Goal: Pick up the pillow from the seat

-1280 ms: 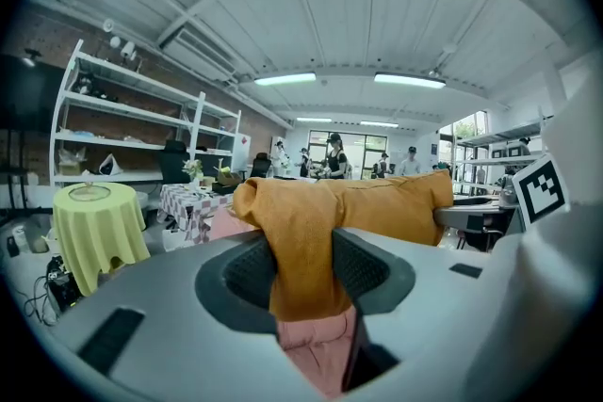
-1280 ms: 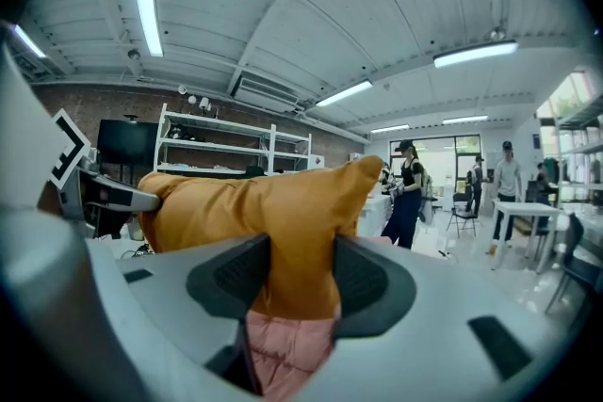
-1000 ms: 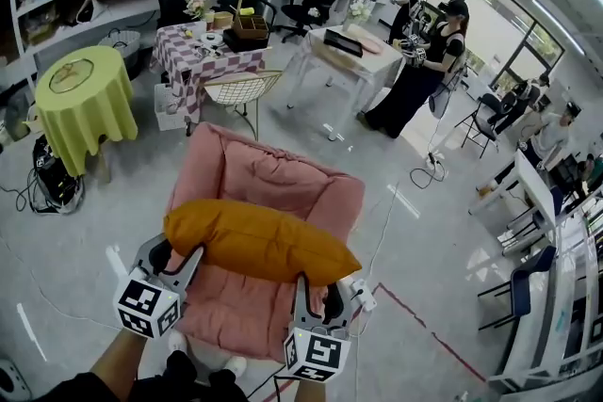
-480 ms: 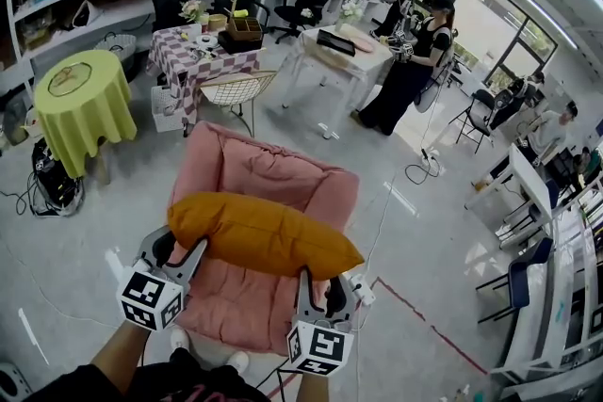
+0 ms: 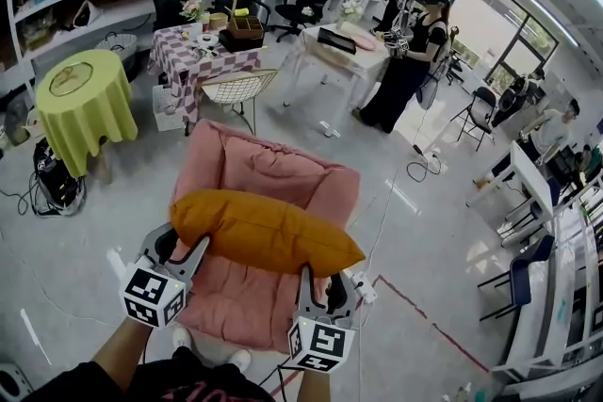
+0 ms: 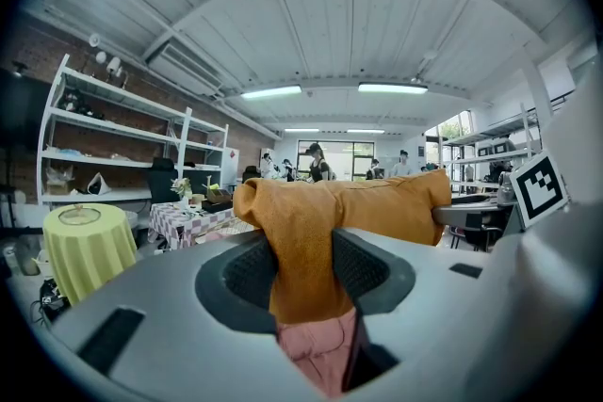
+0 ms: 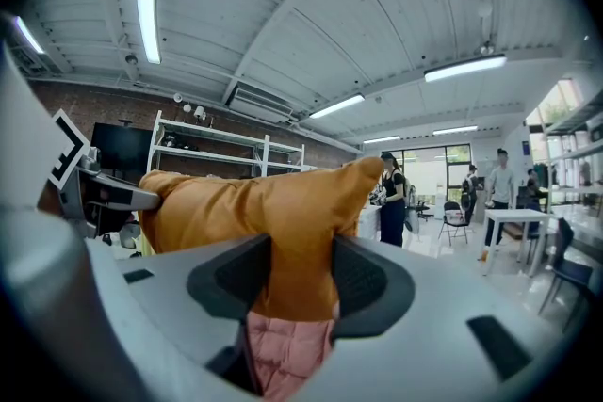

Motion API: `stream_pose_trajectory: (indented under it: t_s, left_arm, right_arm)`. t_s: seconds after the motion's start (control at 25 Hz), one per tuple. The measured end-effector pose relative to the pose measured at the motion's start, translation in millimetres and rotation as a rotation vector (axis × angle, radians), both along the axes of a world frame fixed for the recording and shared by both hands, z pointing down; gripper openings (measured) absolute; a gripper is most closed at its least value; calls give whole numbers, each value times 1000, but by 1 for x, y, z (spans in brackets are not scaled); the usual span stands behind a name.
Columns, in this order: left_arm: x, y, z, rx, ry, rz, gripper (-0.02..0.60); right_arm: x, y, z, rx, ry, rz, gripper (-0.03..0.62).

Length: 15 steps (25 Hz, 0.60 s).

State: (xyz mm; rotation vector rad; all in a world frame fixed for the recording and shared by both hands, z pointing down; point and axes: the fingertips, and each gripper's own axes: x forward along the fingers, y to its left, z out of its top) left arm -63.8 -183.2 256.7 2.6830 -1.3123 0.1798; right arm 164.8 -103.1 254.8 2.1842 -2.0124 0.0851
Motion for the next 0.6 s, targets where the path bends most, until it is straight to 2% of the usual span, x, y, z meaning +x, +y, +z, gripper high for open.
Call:
stream_pose_trajectory:
  t_s: [0.6]
  left_arm:
    - [-4,-1,3,-16,8,2,181]
  right_arm:
    - [-5,0,-2,-6,9,4,216]
